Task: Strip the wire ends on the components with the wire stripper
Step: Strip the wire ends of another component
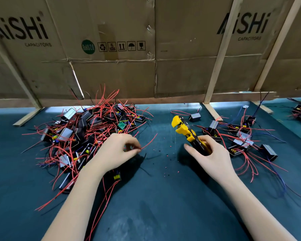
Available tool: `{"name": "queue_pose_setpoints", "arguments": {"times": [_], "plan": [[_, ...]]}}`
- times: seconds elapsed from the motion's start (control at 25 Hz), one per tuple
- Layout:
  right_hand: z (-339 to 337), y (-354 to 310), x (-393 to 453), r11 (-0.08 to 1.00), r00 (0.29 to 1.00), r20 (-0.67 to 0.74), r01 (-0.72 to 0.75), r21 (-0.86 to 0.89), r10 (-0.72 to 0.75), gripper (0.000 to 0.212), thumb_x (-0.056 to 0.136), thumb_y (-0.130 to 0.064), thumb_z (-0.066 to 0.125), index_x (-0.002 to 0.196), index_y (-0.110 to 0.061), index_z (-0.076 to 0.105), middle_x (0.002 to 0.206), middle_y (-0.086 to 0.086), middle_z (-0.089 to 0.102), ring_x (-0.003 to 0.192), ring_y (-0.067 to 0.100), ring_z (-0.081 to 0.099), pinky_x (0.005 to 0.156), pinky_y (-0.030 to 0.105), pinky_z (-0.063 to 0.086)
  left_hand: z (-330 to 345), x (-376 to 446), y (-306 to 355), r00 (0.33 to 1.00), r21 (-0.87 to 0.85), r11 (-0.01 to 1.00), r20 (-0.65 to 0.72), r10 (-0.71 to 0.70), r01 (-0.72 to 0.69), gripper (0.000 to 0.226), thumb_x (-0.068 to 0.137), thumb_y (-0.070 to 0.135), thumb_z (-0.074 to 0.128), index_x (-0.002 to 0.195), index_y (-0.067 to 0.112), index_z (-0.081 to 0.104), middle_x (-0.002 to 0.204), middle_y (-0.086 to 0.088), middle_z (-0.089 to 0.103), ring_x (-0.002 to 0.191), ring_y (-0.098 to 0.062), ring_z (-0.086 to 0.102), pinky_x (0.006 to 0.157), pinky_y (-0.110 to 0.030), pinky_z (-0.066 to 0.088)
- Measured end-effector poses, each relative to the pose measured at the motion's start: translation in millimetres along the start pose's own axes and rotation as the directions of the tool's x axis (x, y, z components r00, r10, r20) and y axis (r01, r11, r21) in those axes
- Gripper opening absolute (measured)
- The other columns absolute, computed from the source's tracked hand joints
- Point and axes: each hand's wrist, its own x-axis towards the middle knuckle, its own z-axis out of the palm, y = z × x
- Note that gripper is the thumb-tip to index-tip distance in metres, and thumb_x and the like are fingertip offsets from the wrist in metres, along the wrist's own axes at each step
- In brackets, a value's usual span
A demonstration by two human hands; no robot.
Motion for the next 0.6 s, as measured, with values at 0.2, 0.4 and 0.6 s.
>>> {"name": "queue_pose_setpoints", "arguments": {"times": [0.2, 0.4, 0.6], "plan": [[-2, 4, 5, 0.996, 0.995, -0.052, -0.089, -0.015, 0.088, 0.040, 0.075, -0.062, 0.066, 0.082, -0.023, 0.061, 0.069, -0.006, 0.062, 0.069, 0.004, 0.053, 0.059, 0.013, 0.038, 15, 1, 23, 0.998, -0.129, 0.992, 0.066, 0.005, 0.003, 0.024, 0.078, 0.008, 0.066, 0.094, 0.025, 0.071, 0.064, 0.007, 0.062, 0.058, -0.006, 0.048, 0.061, -0.020, 0.039], [-4, 12, 5, 0.941, 0.995, -0.093, 0.001, -0.339, -0.035, 0.047, 0.069, -0.066, 0.067, 0.080, -0.021, 0.057, 0.074, -0.010, 0.059, 0.076, 0.017, 0.056, 0.067, 0.033, 0.041, 29, 0, 30, 0.995, 0.033, 0.999, 0.092, -0.046, 0.043, 0.011, 0.091, 0.029, 0.061, 0.080, 0.028, 0.061, 0.045, 0.014, 0.053, 0.051, -0.003, 0.049, 0.062, -0.025, 0.044], [-1, 20, 7, 0.755, 0.960, -0.149, 0.086, -0.650, -0.237, 0.059, 0.071, -0.064, 0.070, 0.093, -0.010, 0.059, 0.087, 0.005, 0.059, 0.089, 0.033, 0.057, 0.079, 0.043, 0.039, 42, 3, 39, 0.979, -0.508, 0.838, 0.059, -0.196, 0.198, 0.010, 0.094, 0.007, 0.056, 0.085, 0.009, 0.060, 0.063, -0.001, 0.065, 0.045, -0.015, 0.053, 0.049, -0.019, 0.042]]}}
